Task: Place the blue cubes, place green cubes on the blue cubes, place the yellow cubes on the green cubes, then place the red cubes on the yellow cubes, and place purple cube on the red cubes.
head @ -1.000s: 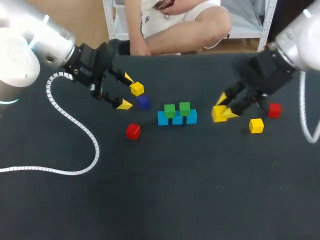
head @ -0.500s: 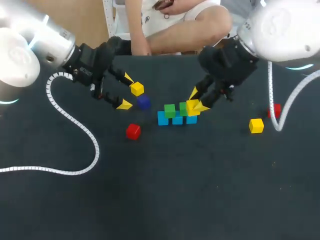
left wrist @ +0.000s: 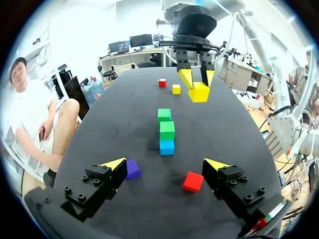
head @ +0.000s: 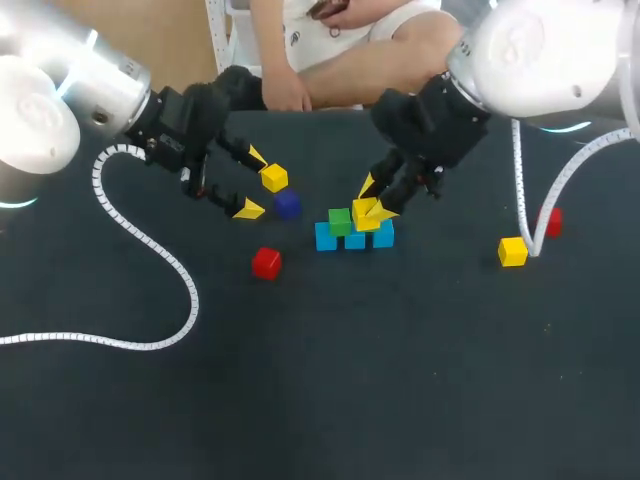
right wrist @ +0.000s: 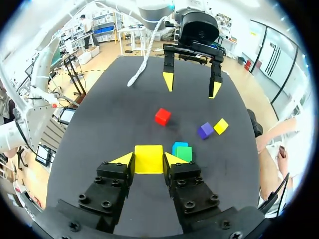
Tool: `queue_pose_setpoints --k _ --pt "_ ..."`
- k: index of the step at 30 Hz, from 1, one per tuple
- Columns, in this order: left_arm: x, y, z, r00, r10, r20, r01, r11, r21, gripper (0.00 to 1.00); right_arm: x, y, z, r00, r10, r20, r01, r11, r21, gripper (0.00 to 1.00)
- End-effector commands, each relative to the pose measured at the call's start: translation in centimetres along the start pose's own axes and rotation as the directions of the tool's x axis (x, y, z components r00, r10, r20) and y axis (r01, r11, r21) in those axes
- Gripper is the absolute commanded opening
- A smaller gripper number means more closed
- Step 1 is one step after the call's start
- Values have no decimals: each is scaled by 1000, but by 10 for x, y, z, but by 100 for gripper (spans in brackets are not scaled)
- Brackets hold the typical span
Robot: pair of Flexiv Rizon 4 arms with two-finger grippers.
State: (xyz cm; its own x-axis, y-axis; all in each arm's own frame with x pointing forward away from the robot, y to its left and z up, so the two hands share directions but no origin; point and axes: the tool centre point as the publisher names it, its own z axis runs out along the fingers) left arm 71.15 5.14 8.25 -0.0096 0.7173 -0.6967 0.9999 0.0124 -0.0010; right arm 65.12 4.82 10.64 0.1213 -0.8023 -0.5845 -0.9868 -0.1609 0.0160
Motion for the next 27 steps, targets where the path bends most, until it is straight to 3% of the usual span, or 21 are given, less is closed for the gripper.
queue_pose_setpoints --k 1,8,15,20,27 --pt "0 2 0 1000 0 -1 0 1000 5 100 0 1 -1 1000 0 0 0 1000 3 0" --pt "0 2 0 1000 0 -1 0 1000 5 100 2 1 8 1000 19 19 -18 1000 -16 0" --pt "0 2 0 1000 0 -1 0 1000 5 100 4 -26 20 998 20 53 -20 1000 -2 0" --pt "0 2 0 1000 0 -1 0 1000 5 100 5 -41 21 999 21 27 -22 1000 14 0" --pt "0 2 0 1000 0 -1 0 1000 5 100 15 -43 29 996 62 -57 -61 998 25 0"
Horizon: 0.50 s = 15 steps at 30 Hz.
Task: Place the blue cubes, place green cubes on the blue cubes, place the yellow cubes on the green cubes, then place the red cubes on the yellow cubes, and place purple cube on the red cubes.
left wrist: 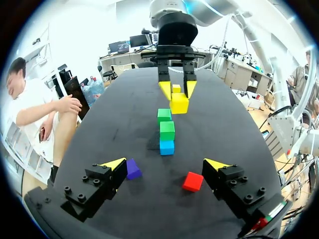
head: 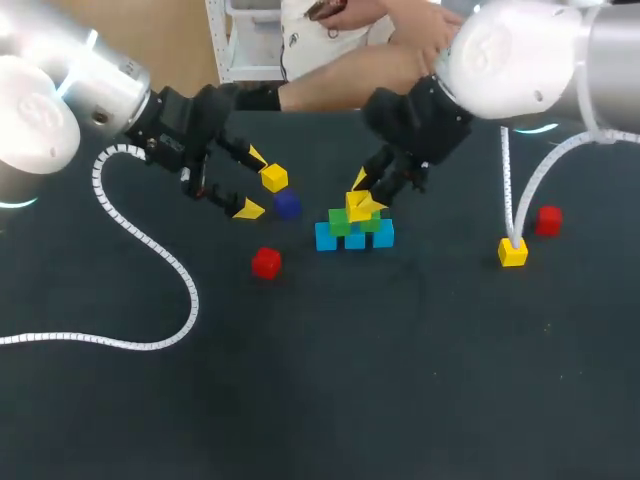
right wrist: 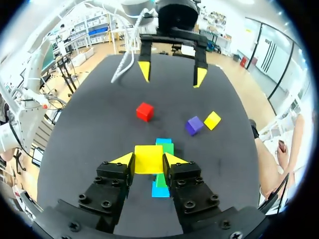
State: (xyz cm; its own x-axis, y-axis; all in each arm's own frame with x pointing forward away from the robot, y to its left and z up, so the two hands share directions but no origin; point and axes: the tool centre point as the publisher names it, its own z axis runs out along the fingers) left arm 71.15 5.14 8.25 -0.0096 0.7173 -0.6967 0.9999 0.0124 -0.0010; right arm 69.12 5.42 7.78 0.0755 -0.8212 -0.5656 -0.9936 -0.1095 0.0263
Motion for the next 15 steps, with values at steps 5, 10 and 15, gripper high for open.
queue_pose_setpoints --k 5,10,15 --pt "0 2 0 1000 0 -1 0 1000 5 100 4 -2 10 998 44 -41 -43 999 17 0" --pt "0 2 0 1000 0 -1 0 1000 5 100 6 -2 9 997 65 -34 -64 997 38 0" --pt "0 2 0 1000 0 -1 0 1000 5 100 6 1 4 996 85 -18 -83 992 93 0"
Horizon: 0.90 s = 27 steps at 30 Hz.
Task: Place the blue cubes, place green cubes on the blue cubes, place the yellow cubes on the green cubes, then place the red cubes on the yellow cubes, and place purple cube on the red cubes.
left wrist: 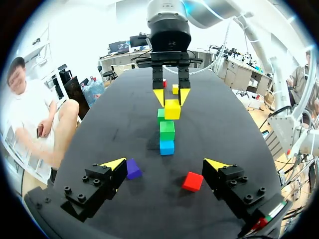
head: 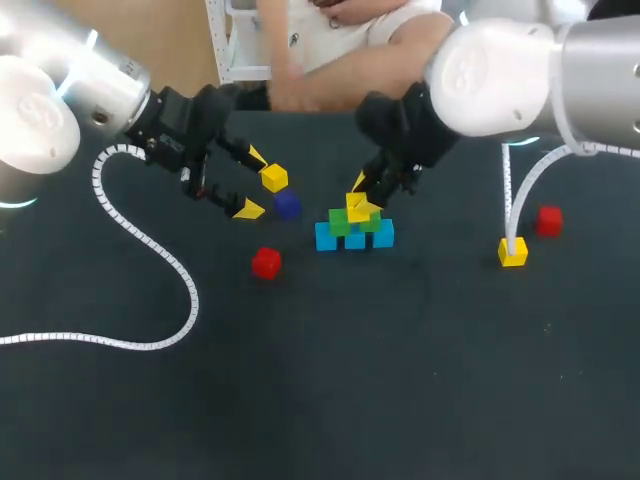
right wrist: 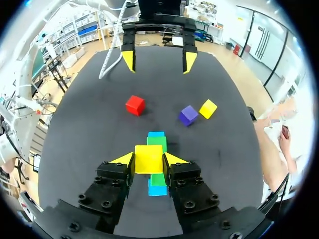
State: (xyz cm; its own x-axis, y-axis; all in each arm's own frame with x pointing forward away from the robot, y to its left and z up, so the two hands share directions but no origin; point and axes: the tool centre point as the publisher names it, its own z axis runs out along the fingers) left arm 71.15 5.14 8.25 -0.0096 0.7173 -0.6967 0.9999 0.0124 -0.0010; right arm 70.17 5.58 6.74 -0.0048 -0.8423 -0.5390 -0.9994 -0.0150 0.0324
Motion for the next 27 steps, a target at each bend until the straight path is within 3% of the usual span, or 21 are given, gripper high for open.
queue_pose_setpoints --k 1,13,27 --pt "0 2 0 1000 0 -1 0 1000 5 100 2 12 -6 1000 11 16 -12 998 58 0" --pt "0 2 0 1000 0 -1 0 1000 5 100 0 11 -3 999 39 18 -41 996 77 0" --pt "0 2 0 1000 0 -1 0 1000 5 100 -1 1 6 999 33 10 -34 999 41 0"
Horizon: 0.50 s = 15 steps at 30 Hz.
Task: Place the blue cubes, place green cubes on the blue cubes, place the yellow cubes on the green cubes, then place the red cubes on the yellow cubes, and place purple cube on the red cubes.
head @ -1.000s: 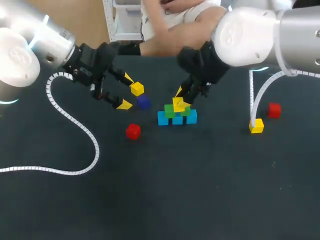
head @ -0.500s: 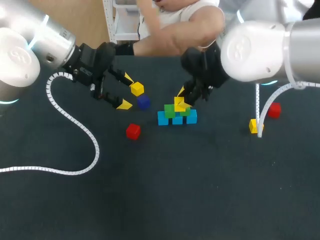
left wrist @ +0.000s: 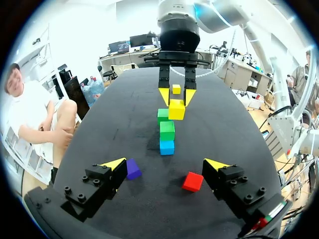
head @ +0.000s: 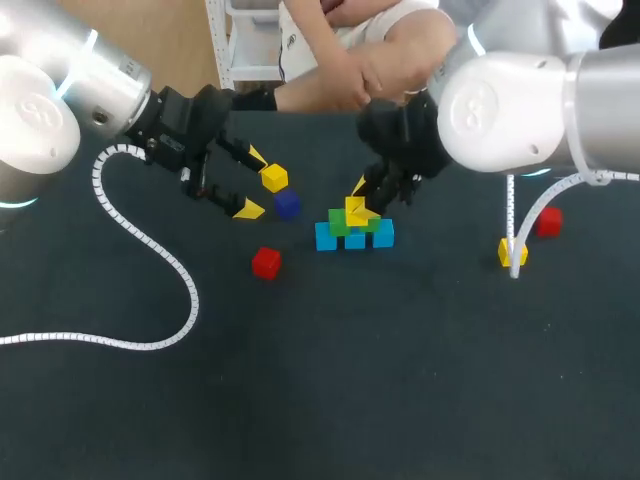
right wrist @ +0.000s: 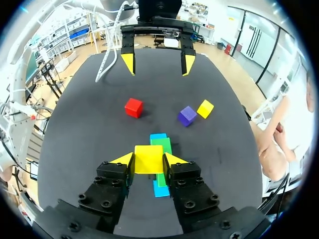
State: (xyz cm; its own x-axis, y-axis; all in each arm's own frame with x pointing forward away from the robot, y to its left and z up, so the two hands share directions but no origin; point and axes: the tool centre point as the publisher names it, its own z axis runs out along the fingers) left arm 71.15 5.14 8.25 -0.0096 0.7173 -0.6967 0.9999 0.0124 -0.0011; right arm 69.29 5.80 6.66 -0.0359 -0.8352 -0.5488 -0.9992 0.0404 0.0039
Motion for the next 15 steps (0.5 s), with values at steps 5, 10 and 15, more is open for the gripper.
queue_pose_setpoints --k 5,10,15 --pt "0 2 0 1000 0 -1 0 1000 5 100 0 -11 3 1000 2 -9 -2 1000 -12 0" --pt "0 2 0 1000 0 -1 0 1000 5 100 0 -14 4 1000 0 -13 0 1000 -12 0" --pt "0 2 0 1000 0 -1 0 1000 5 100 2 -17 6 1000 6 -13 -6 1000 -10 0"
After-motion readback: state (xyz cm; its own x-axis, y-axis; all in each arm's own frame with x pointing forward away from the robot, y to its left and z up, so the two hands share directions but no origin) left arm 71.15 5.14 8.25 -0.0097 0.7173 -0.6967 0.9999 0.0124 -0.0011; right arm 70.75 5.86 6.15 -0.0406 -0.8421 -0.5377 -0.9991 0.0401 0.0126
